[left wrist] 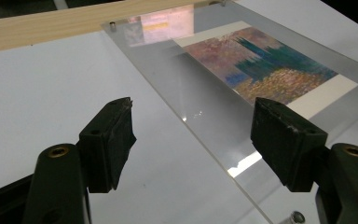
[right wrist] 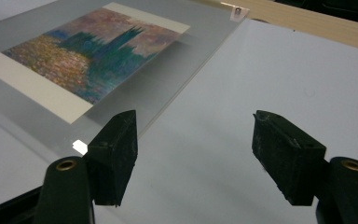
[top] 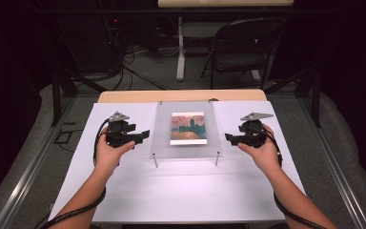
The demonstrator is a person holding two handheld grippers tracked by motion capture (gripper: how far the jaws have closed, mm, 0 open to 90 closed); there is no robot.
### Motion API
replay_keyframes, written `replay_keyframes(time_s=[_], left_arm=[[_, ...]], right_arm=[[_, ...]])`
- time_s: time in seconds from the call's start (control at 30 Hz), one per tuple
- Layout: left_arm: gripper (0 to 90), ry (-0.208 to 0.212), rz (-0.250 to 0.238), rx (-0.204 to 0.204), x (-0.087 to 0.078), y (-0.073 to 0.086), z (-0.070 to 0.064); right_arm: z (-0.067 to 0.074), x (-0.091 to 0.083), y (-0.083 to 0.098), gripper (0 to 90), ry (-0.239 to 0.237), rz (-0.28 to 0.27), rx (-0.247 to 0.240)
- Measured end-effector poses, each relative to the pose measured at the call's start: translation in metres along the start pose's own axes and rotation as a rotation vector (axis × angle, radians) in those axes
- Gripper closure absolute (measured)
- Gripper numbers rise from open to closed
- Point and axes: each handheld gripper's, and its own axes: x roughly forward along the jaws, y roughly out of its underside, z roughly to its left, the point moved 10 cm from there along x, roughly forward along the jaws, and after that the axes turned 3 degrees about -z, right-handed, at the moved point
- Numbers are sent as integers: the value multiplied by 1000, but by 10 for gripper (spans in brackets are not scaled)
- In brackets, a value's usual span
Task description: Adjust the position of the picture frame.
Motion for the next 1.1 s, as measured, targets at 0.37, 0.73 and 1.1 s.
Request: replay_keyframes(time_s=[0.37, 0.73, 1.1], left_arm=[[303, -26, 22, -61, 21, -19, 13], [303, -72, 58, -98, 56, -38, 26], [302, -69, 105, -125, 86, -39, 25]], right_arm=[[-6, 22, -21, 314, -3, 23, 23], [-21, 51, -50, 307, 41, 20, 64], [-24, 80, -47, 307, 33, 48, 119]])
